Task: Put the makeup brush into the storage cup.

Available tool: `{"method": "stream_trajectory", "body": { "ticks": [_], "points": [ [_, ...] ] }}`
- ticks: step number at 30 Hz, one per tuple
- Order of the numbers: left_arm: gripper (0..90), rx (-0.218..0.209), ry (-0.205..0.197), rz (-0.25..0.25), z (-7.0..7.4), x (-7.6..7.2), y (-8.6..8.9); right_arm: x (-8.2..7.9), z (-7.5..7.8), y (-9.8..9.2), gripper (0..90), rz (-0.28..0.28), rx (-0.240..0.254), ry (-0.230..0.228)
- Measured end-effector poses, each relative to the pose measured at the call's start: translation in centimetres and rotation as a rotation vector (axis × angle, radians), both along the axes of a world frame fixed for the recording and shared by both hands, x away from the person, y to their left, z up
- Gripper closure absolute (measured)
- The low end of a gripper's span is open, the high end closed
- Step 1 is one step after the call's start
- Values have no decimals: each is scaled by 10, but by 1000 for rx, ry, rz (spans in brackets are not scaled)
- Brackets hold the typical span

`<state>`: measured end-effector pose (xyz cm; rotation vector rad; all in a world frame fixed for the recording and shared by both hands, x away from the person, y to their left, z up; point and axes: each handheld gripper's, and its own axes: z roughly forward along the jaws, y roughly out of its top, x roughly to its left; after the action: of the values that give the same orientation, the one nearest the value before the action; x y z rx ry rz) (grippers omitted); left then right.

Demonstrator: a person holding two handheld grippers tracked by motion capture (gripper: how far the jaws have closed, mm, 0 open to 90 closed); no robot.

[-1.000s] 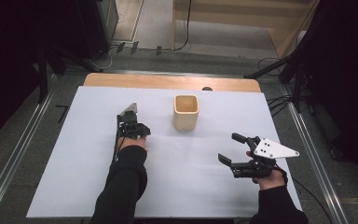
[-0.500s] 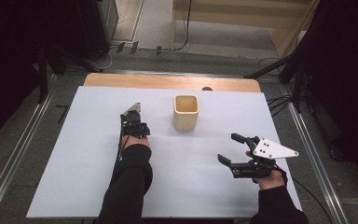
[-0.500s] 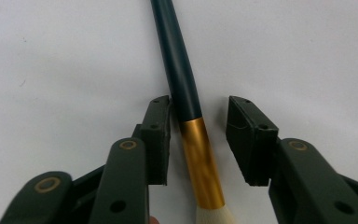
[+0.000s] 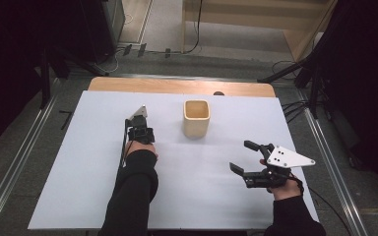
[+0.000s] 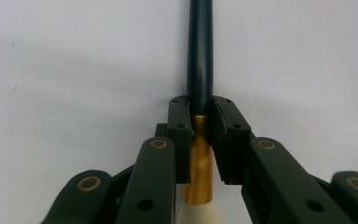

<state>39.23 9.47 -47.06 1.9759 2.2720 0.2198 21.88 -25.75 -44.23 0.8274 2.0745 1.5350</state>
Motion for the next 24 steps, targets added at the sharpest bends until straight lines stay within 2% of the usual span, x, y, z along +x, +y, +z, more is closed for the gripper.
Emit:
{"method": "stream_trajectory", "body": {
  "ticks": [1,3,5,9,12,13,15,18,20,24],
  "points": [
    [791,-8,3,-2,0,1,1,0,0,0,158,0,0,0],
    [791,-12,7,-41,0,2,2,0,0,0,158,-1,1,0],
    [792,-31,24,-46,1,4,6,0,0,0,158,0,-2,-2],
    [793,-26,32,-81,5,7,6,0,0,0,157,-1,-3,-1],
    [794,-41,26,-98,14,10,8,0,0,0,158,-2,-4,1],
    [793,-51,15,-118,21,13,8,0,0,0,157,-3,-5,2],
    [793,-49,9,-123,24,13,7,0,0,0,157,-3,-4,2],
    [794,-80,-1,-150,34,16,10,0,0,0,158,-4,-5,3],
    [794,-82,0,-188,37,16,11,0,0,0,158,-4,-6,3],
    [794,-104,-15,-230,45,15,16,0,-1,0,158,-3,-7,5]
  ]
}}
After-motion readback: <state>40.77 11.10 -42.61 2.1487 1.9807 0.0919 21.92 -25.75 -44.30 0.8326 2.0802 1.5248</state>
